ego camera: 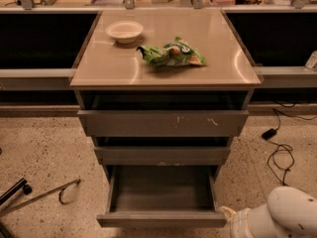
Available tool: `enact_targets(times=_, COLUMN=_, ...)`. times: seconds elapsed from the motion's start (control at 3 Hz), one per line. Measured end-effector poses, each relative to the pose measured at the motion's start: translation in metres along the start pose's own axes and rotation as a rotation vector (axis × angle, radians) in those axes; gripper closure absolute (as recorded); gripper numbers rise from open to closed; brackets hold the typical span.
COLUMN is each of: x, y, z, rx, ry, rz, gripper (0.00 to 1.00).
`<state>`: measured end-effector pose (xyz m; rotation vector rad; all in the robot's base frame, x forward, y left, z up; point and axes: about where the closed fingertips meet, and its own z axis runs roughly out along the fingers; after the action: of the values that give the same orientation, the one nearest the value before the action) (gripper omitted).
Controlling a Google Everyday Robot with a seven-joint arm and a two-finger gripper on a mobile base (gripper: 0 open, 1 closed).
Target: Close bottom drawer
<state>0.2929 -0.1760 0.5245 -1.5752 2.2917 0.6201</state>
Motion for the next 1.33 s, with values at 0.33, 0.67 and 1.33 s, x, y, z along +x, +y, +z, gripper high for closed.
enact_targets(times=0.33, x=0.018, y=-0.006, z=0.058, rx=-0.016, ry=-0.040, rz=0.046, gripper=0.00)
enact_targets(times=0.67, x=0.018, y=-0.006, z=0.058, rx=-0.016, ry=-0.040, rz=0.046, gripper=0.00)
enact_targets(times=1.33, x=0.012, y=-0.010, z=0.161, rx=-0.152, ry=-0.079, rz=0.020, gripper=0.00)
